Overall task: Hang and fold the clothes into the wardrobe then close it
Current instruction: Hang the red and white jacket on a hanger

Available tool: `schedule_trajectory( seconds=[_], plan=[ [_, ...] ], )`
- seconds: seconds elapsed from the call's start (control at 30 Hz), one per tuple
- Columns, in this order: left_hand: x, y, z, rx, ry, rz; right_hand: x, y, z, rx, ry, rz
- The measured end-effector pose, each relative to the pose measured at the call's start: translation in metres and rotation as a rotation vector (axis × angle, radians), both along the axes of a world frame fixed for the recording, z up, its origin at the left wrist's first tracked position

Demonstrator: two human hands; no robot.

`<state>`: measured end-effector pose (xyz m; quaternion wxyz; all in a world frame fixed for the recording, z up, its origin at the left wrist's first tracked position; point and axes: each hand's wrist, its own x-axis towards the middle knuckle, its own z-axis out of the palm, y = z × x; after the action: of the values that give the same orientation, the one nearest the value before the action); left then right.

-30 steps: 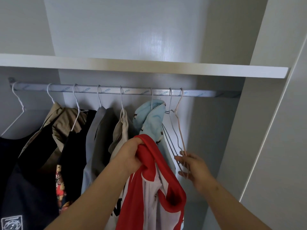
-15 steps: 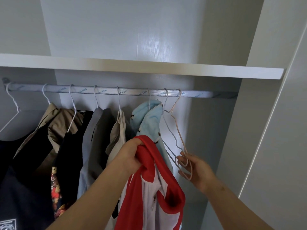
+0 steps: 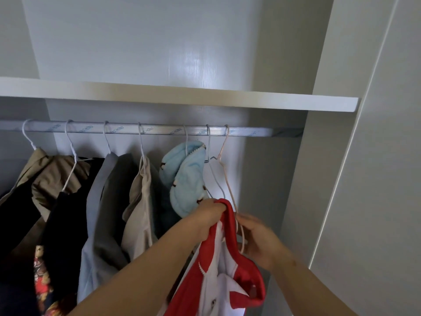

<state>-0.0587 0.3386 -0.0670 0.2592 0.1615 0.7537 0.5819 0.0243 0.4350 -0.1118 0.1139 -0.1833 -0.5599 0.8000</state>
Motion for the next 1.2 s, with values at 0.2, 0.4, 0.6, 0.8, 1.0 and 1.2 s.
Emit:
schedule_trajectory(
  seconds=[0.2,0.4,0.6,0.8,1.0,1.2],
  plan=[
    [-0.007,0.001,0.003,0.073,-0.237,0.045,0.004,0.006,0.009,0.14,-0.032,0.018],
    [-0.013,-0.004,0.0,0.07,-0.362,0.047,0.004,0.003,0.008,0.19,-0.066,-0.106],
    [-0.021,-0.009,-0.004,0.204,-0.403,0.199,0.002,0.005,-0.008,0.444,-0.173,-0.421],
    [-0.036,-0.046,-0.008,0.153,-0.369,0.222,0.002,0.036,-0.01,0.678,-0.348,-0.636],
    [-0.037,-0.058,-0.007,0.144,-0.352,0.225,0.008,0.046,-0.011,0.629,-0.364,-0.835],
    [-0.03,-0.049,-0.007,0.174,-0.337,0.221,0.007,0.014,0.0,0.989,-0.323,-0.677]
  ],
)
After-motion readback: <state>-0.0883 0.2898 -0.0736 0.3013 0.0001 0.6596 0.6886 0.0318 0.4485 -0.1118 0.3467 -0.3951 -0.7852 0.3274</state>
